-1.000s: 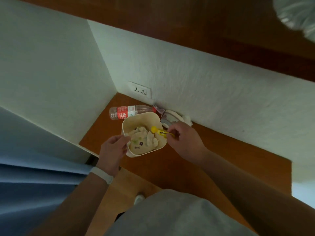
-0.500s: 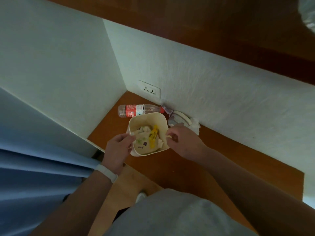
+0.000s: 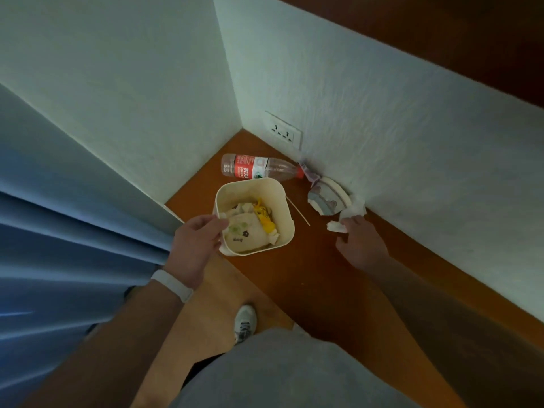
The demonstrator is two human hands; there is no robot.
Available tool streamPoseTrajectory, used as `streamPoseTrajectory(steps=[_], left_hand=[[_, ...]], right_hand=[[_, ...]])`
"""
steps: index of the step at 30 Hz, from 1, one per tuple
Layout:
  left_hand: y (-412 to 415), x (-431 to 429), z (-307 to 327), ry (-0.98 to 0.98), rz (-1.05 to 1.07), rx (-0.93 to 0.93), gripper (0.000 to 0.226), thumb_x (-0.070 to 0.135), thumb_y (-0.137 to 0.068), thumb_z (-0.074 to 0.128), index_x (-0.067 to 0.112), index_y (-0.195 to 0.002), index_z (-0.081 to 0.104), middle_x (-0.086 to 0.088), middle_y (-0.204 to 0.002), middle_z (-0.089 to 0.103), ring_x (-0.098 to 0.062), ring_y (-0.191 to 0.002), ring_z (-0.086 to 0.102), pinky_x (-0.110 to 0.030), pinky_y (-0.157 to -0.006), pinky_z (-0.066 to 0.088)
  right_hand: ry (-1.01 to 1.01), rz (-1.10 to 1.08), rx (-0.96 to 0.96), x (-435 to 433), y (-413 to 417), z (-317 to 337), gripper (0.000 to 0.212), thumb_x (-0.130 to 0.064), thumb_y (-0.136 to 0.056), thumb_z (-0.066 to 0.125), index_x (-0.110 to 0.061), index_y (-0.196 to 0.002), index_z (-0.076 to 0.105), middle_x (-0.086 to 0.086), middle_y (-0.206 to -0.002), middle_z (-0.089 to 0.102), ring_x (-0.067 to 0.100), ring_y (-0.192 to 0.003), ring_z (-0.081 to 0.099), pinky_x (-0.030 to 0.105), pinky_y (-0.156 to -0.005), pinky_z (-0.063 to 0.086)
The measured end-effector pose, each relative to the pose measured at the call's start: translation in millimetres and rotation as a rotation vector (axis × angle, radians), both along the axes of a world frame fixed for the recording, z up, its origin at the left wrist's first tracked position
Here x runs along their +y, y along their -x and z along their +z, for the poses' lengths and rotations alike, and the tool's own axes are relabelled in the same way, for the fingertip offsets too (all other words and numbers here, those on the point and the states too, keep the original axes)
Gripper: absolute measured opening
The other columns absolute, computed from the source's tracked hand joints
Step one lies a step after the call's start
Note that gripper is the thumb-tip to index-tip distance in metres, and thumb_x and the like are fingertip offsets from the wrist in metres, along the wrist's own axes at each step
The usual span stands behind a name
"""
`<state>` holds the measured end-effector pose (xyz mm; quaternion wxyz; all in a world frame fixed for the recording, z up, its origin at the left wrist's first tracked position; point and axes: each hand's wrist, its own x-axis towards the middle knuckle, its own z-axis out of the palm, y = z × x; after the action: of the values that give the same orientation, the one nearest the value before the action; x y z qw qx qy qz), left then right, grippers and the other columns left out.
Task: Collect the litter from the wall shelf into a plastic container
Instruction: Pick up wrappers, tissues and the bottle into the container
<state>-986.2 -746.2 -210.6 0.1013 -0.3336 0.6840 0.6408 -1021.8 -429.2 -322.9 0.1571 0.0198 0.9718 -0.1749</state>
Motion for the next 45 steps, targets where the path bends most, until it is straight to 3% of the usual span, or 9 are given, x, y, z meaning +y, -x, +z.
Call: streamPoseTrajectory(steps=[3,6,10,19,23,27,34,40,45], left_hand=[[-4,3,2,-0.002,0.036,-0.007,0.021,0.019,-0.094,0.068,0.007,-0.110,0.072,-0.012,-0.100,0.078,-0.027,-0.095,0.075,-0.041,-0.086,0.061],[-7,6,2,0.000,0.062,-0.004,0.020,0.017,-0.093,0.068,0.004,-0.109,0.072,-0.009,-0.091,0.078,-0.026,-0.092,0.074,-0.042,-0.089,0.060],[-12,8,1,0.019,0.071,-0.010,0.021,0.016,-0.093,0.068,0.003,-0.108,0.072,-0.022,-0.105,0.075,-0.036,-0.101,0.072,-0.052,-0.096,0.057],[-21,7,-3,-0.034,0.076,-0.007,0.015,0.015,-0.093,0.067,0.006,-0.105,0.071,-0.009,-0.092,0.076,-0.015,-0.080,0.072,-0.035,-0.081,0.058],[-20,6,-2,-0.062,0.028,-0.013,0.018,0.017,-0.094,0.068,0.007,-0.108,0.071,-0.016,-0.104,0.076,-0.024,-0.091,0.073,-0.040,-0.086,0.059],[-18,11,0,-0.084,-0.019,-0.016,0.017,0.019,-0.093,0.070,0.010,-0.107,0.070,-0.016,-0.105,0.077,-0.028,-0.100,0.073,-0.045,-0.094,0.058],[-14,25,2,-0.040,-0.199,0.032,0.015,0.020,-0.093,0.069,0.013,-0.105,0.072,-0.008,-0.101,0.079,-0.021,-0.089,0.077,-0.041,-0.083,0.062],[-10,24,5,-0.051,-0.186,0.007,0.012,0.018,-0.093,0.068,0.012,-0.103,0.072,-0.008,-0.098,0.079,-0.025,-0.093,0.076,-0.047,-0.090,0.060],[-6,20,6,-0.050,-0.154,-0.005,0.015,0.017,-0.095,0.067,0.008,-0.106,0.072,-0.014,-0.101,0.078,-0.028,-0.095,0.075,-0.043,-0.088,0.060]], right_hand=[[-0.033,0.041,0.029,1,7,-12,0.046,-0.030,-0.092,0.058,-0.015,-0.135,0.049,0.007,-0.126,0.051,0.023,-0.113,0.048,0.038,-0.089,0.048],[-0.067,0.064,0.006,-2,12,-20,0.046,-0.031,-0.093,0.057,-0.017,-0.136,0.047,0.005,-0.126,0.051,0.022,-0.111,0.049,0.036,-0.086,0.048],[-0.011,0.068,0.000,-8,8,-25,0.032,-0.027,-0.093,0.058,-0.016,-0.122,0.057,0.001,-0.106,0.053,0.018,-0.095,0.054,0.035,-0.076,0.050],[0.158,-0.022,0.008,-28,-15,8,0.030,-0.028,-0.092,0.057,-0.017,-0.120,0.058,-0.004,-0.101,0.052,0.012,-0.090,0.055,0.031,-0.076,0.048],[0.294,-0.086,0.138,-49,-22,52,0.029,-0.030,-0.091,0.060,-0.023,-0.119,0.057,-0.008,-0.104,0.054,0.008,-0.091,0.056,0.032,-0.080,0.053],[0.349,-0.026,0.294,-65,-22,93,0.029,-0.027,-0.091,0.061,-0.022,-0.119,0.059,-0.008,-0.107,0.054,0.007,-0.096,0.053,0.024,-0.079,0.045],[0.213,0.118,0.372,-82,-7,116,0.026,-0.026,-0.089,0.060,-0.020,-0.114,0.060,-0.003,-0.111,0.056,0.016,-0.106,0.051,0.033,-0.087,0.046],[0.151,0.127,0.338,-80,-3,114,0.038,-0.035,-0.093,0.059,-0.020,-0.128,0.056,-0.001,-0.131,0.052,0.016,-0.121,0.047,0.033,-0.095,0.042],[0.126,0.063,0.320,-60,-12,96,0.034,-0.041,-0.096,0.051,-0.019,-0.121,0.058,-0.003,-0.116,0.055,0.014,-0.103,0.052,0.027,-0.077,0.039]])
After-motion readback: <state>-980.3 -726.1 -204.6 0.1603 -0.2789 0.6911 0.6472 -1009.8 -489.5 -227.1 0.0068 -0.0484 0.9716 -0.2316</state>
